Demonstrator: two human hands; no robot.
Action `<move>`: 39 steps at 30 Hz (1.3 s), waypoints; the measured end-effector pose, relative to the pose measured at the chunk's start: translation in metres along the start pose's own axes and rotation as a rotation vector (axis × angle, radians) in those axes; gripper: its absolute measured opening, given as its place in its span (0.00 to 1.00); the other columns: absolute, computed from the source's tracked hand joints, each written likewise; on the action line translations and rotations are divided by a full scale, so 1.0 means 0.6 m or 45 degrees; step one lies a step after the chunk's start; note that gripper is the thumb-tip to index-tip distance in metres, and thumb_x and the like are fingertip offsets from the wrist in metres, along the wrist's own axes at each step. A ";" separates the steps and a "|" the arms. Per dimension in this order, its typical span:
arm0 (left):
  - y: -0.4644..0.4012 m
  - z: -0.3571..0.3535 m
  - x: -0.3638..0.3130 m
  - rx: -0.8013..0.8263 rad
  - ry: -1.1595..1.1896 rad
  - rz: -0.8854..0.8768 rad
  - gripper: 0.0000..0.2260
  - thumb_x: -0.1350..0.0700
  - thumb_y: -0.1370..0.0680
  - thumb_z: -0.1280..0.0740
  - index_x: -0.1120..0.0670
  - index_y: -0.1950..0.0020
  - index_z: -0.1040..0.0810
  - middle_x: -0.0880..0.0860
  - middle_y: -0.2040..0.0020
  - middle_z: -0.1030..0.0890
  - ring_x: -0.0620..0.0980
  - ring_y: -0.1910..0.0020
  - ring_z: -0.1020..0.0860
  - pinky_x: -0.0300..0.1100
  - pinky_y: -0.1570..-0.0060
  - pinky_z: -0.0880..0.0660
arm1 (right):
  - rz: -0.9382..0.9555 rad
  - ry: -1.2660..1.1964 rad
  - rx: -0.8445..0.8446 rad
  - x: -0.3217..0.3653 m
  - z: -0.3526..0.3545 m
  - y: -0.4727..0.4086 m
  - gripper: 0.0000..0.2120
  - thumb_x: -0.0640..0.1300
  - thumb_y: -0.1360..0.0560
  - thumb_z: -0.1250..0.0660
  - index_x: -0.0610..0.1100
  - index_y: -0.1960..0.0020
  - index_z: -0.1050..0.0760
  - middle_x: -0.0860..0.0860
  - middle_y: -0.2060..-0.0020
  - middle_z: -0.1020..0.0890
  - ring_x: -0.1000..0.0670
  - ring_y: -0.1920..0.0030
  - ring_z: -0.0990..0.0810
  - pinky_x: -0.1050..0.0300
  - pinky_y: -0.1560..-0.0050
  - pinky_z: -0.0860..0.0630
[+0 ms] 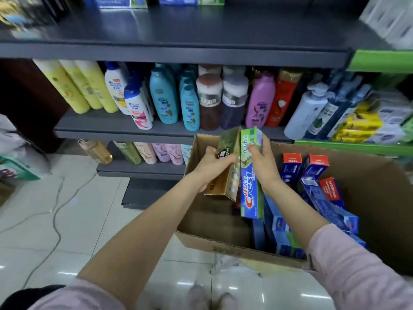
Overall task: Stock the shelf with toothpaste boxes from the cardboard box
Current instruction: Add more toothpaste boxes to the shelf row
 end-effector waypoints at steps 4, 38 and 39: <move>0.058 0.059 -0.098 -0.240 -0.058 -0.337 0.21 0.48 0.29 0.27 0.51 0.43 0.35 0.47 0.54 0.22 0.46 0.57 0.22 0.41 0.59 0.26 | 0.146 -0.147 0.035 0.099 -0.029 0.006 0.19 0.49 0.23 0.41 0.54 0.33 0.38 0.51 0.46 0.21 0.46 0.46 0.21 0.43 0.39 0.26; 0.014 0.965 -0.485 -1.125 -1.805 -0.833 0.36 0.50 0.25 0.31 0.41 0.24 0.49 0.51 0.23 0.42 0.52 0.24 0.45 0.61 0.28 0.51 | 0.458 -0.339 0.234 0.612 -0.732 -0.148 0.04 0.49 0.21 0.40 0.51 0.48 0.31 0.43 0.46 0.19 0.44 0.51 0.17 0.49 0.48 0.23; 0.009 0.969 -0.482 -1.111 -1.768 -0.832 0.37 0.48 0.25 0.31 0.41 0.23 0.50 0.51 0.23 0.43 0.52 0.23 0.46 0.61 0.28 0.52 | 0.451 -0.360 0.228 0.613 -0.734 -0.152 0.05 0.49 0.21 0.40 0.50 0.47 0.31 0.42 0.47 0.19 0.43 0.51 0.17 0.49 0.49 0.23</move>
Point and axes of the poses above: each hand's wrist, its own y-axis away from the middle knuckle, its own z-axis out of the back of the hand, x = y × z, the point moved 8 cm from there along -y, towards the middle knuckle
